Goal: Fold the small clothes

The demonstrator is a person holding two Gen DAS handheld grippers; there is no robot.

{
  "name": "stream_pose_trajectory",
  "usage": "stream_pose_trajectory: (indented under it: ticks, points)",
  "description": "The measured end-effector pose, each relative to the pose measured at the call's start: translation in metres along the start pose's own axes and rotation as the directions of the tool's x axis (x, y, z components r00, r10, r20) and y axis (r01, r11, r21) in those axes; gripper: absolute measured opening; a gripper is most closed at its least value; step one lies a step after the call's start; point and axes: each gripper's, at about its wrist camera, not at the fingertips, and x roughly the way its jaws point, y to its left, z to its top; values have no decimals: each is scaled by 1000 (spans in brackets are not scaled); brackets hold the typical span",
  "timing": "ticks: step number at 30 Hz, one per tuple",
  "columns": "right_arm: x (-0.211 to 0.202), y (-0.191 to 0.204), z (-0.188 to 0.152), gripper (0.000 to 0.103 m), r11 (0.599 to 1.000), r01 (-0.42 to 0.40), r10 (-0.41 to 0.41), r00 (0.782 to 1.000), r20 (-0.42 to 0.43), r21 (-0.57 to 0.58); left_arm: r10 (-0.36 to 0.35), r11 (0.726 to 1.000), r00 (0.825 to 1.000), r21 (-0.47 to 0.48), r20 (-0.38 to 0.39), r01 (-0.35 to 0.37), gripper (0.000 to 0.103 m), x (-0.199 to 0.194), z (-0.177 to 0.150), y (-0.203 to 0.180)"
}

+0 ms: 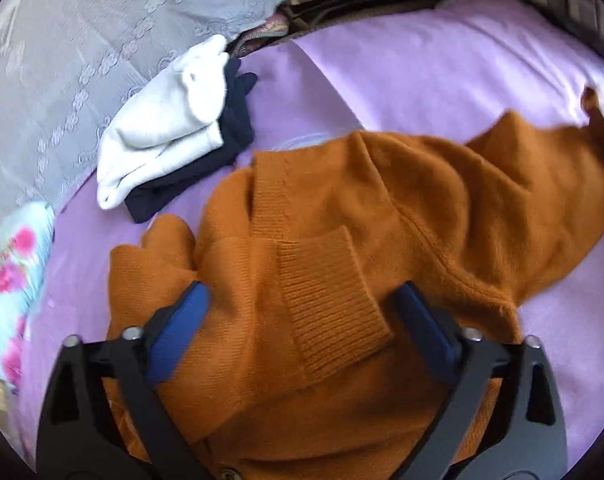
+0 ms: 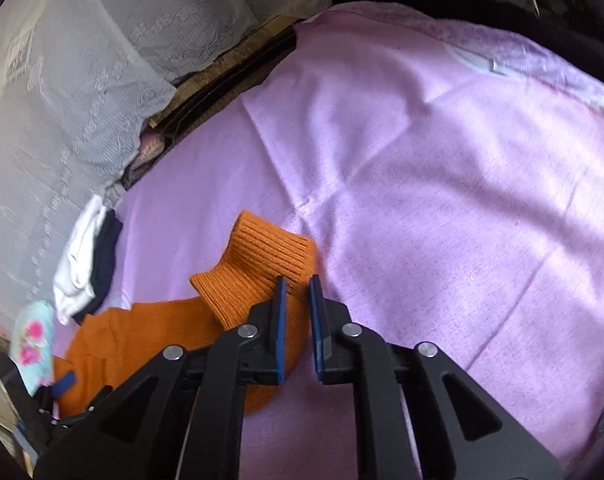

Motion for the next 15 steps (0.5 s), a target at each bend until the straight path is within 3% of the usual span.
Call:
stream_pose_trajectory:
  ticks: [1, 2, 5, 8, 11, 15]
  points:
    - [-3, -7, 5, 13, 1000, -19, 18, 1000, 2, 17, -41, 999, 999, -21, -2, 41, 69, 0, 0, 7]
    - [-6, -7, 7, 13, 999, -33, 33, 999, 7, 28, -89, 995, 996, -49, -7, 89, 56, 0, 0, 15]
    - [-14, -3, 9, 13, 998, -55, 54, 998, 43, 31, -157, 982, 988, -102, 2, 156, 49, -1, 0, 29]
    - [-18, 4, 10, 13, 999, -54, 53, 997, 64, 8, -205, 968, 979, -148, 18, 205, 34, -11, -4, 39]
    - [-20, 5, 6, 14, 997, -73, 72, 996, 54, 4, -259, 949, 965, -176, 39, 262, 37, -20, -8, 45]
    - [-17, 10, 5, 19, 996, -84, 85, 996, 39, -12, -205, 970, 978, -124, 32, 207, 36, -18, -9, 27]
